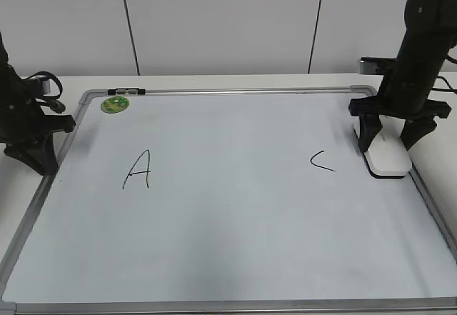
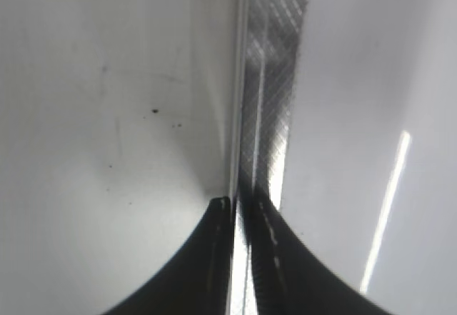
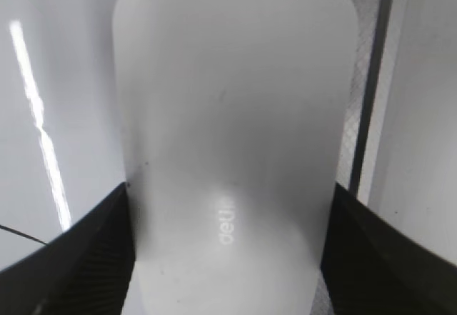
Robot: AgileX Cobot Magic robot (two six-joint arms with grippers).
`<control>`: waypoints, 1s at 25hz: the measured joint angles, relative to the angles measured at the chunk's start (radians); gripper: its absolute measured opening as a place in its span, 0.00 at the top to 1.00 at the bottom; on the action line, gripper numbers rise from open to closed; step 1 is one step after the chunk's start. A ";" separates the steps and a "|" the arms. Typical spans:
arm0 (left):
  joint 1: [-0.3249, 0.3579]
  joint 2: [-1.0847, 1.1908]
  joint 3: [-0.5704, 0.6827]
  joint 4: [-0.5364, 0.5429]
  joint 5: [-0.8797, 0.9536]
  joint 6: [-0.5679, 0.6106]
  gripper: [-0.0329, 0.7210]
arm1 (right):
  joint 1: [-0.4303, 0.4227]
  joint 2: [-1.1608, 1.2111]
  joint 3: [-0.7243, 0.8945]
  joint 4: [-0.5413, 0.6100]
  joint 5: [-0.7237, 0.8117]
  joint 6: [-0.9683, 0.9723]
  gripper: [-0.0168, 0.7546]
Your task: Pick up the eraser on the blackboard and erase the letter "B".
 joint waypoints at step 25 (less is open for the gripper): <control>0.001 -0.037 -0.076 0.005 0.054 0.000 0.52 | -0.004 -0.045 -0.010 0.001 0.000 0.000 0.12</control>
